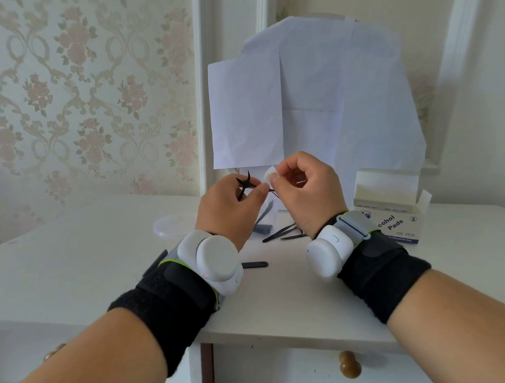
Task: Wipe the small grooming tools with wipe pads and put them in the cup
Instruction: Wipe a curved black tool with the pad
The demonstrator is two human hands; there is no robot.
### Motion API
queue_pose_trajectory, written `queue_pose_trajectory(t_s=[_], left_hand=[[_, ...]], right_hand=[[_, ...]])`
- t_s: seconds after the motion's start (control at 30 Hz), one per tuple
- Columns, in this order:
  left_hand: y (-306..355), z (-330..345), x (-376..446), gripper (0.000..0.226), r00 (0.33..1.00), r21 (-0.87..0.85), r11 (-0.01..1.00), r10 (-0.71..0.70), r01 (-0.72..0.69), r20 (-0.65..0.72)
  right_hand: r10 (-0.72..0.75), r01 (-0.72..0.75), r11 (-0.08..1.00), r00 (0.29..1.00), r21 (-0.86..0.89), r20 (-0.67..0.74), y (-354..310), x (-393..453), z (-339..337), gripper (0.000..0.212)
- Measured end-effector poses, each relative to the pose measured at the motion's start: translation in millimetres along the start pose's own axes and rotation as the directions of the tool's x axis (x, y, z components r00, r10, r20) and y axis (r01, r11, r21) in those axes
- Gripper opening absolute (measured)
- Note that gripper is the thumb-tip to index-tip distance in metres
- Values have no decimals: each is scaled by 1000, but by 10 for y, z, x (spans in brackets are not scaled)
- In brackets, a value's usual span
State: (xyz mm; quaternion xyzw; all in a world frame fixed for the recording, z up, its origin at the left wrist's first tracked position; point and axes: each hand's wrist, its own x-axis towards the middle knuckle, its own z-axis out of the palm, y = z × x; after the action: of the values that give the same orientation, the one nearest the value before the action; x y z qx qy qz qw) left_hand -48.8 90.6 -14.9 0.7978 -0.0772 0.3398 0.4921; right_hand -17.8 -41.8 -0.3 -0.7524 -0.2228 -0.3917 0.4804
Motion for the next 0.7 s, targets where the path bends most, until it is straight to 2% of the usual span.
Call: queue_pose_trajectory(t_s=[0.17,0.33,0.5,0.7], left_hand=[[26,7,-15,35,998,-50,997,-51,53,31],[61,-14,-18,17,997,-97,993,-71,73,25],[109,-50,-49,21,999,-112,993,-36,35,-5],[107,-53,-57,16,999,-134,990,-40,38,-8]], right_hand=[[44,-54,991,996,122,81,4,-17,10,12],[26,-56,971,991,230,133,-30,-22,-9,9],[-12,-19,979,989,204,148,-38,-34,0,8],[20,-24,997,999,68,47,24,1,16,9]])
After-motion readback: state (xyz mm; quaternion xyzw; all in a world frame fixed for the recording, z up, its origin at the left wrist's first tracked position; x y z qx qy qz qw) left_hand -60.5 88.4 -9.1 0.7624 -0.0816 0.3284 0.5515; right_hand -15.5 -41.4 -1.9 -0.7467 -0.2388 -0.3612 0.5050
